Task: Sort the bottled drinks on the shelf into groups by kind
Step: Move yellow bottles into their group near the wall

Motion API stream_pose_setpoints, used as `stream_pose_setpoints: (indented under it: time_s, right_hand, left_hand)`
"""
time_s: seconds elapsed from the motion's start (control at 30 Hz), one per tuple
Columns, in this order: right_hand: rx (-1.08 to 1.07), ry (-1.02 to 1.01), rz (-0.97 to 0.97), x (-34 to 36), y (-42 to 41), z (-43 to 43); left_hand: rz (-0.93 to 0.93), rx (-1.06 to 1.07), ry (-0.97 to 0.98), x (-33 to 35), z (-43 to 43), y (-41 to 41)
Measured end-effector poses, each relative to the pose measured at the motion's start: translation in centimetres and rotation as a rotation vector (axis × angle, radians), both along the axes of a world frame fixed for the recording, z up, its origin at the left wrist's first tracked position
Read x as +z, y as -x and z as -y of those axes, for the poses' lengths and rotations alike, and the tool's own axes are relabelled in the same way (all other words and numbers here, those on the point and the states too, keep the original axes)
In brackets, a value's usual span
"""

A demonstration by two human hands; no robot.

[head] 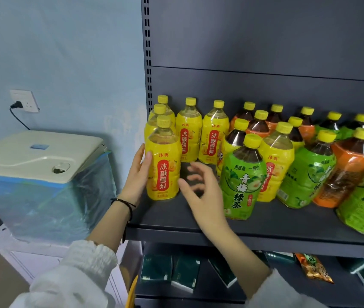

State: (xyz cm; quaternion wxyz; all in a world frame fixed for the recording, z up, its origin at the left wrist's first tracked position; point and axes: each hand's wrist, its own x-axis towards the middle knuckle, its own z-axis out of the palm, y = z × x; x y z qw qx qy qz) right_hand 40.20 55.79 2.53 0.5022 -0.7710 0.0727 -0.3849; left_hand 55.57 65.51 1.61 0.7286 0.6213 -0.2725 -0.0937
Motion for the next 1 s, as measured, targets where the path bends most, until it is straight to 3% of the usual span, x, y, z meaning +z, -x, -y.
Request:
stream_pose_setpoints:
  time_s: [0.1, 0.3, 0.67, 0.87, 1.0]
  right_hand:
    - [0.069, -0.1, -0.18, -0.1, -4.6, 0.0]
    - [0.216, -0.301, -0.085, -1.3, -8.4, 0.2]
    - [0.05, -0.216, -0.026, -1.5, -12.6, 0.2]
    - [0.094, -0.237, -0.111, -1.4, -10.3, 0.6]
    - [0.093, -0.282, -0.131, -1.0, -4.9, -0.1]
  left_hand:
    - [-0.035, -0.065, 0.015, 0.0, 0.0, -0.4]
    - [-0.013, -0.087, 0.033, 0.0, 0.8, -0.8]
    - [-0.104, -0.056, 0.034, -0.4, 1.5, -4.7]
    - [-0.081, -0.13, 0.018, 0.1, 0.8, -4.6]
    - [0.048, -0.109, -0.028, -1.3, 0.0, -3.7]
